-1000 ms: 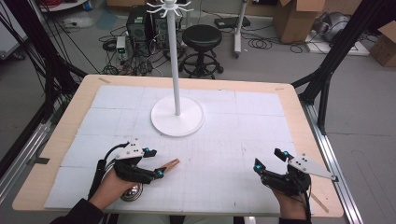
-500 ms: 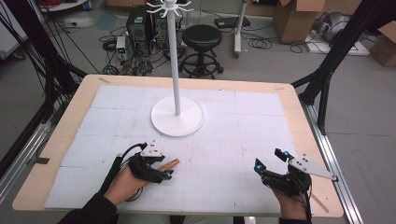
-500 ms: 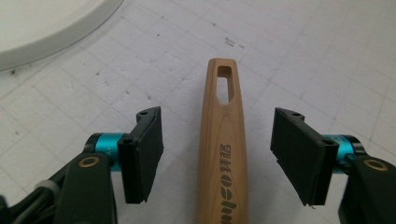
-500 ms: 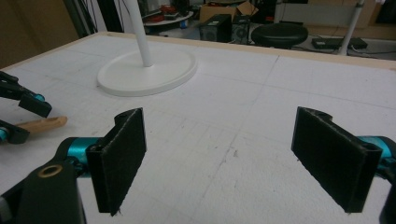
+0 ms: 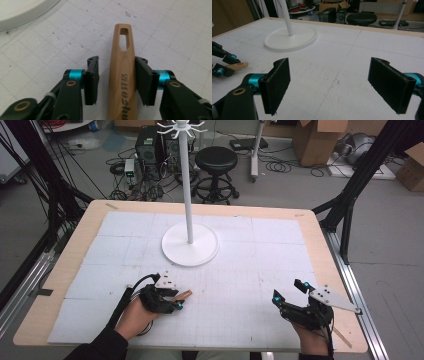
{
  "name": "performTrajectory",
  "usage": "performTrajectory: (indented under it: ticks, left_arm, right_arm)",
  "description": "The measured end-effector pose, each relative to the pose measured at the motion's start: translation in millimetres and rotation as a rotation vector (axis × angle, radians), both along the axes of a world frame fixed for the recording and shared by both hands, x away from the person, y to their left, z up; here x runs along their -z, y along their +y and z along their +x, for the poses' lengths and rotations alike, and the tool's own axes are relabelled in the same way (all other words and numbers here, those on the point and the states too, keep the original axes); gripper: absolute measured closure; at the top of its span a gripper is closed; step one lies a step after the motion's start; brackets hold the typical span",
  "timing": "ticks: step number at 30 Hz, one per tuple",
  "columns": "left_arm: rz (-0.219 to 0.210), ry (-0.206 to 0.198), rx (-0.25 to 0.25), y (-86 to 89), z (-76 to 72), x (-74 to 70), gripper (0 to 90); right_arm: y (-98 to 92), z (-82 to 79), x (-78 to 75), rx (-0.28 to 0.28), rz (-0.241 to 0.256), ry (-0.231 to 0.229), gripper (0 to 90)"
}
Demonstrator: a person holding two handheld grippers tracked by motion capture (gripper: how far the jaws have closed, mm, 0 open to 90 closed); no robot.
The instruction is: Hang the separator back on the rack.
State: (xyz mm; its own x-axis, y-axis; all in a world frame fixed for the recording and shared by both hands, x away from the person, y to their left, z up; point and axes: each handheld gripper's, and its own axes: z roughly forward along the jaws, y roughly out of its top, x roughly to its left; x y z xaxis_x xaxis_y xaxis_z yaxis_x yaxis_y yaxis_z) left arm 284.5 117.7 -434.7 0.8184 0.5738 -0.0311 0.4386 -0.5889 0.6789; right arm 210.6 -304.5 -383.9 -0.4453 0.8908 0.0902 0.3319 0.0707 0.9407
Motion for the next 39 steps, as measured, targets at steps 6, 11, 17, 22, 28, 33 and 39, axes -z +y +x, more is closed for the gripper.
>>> performTrajectory:
  ticks: [6,11,17,22,28,33,39]
  left_arm:
    - [-0.009,0.019,-0.005,0.6,0.4,-0.9,66.9]
    - [-0.041,0.02,-0.007,3.1,-1.4,-5.6,67.2]
    - [-0.141,0.007,-0.007,13.6,-6.0,-22.2,67.3]
    - [-0.234,-0.02,-0.01,23.4,-12.1,-34.8,67.4]
    - [-0.344,-0.041,0.022,31.3,-19.5,-45.8,67.4]
    - [-0.411,-0.059,0.048,34.4,-24.3,-51.1,67.3]
    - [-0.506,-0.102,0.083,38.3,-27.4,-56.4,67.4]
  right_arm:
    - [-0.3,-0.1,0.0,0.001,0.002,0.001,17.1]
    - [-0.9,-0.1,0.2,-0.002,0.002,-0.001,17.1]
    - [-0.1,0.4,0.5,-0.023,0.008,0.003,20.0]
    - [1.7,-0.3,-0.4,-0.034,0.014,0.0,20.0]
    - [3.7,-1.1,-3.0,-0.08,0.052,-0.021,19.9]
    - [7.7,0.2,-2.8,-0.154,0.088,-0.032,19.5]
    - [13.6,0.7,-5.0,-0.265,0.137,-0.044,19.3]
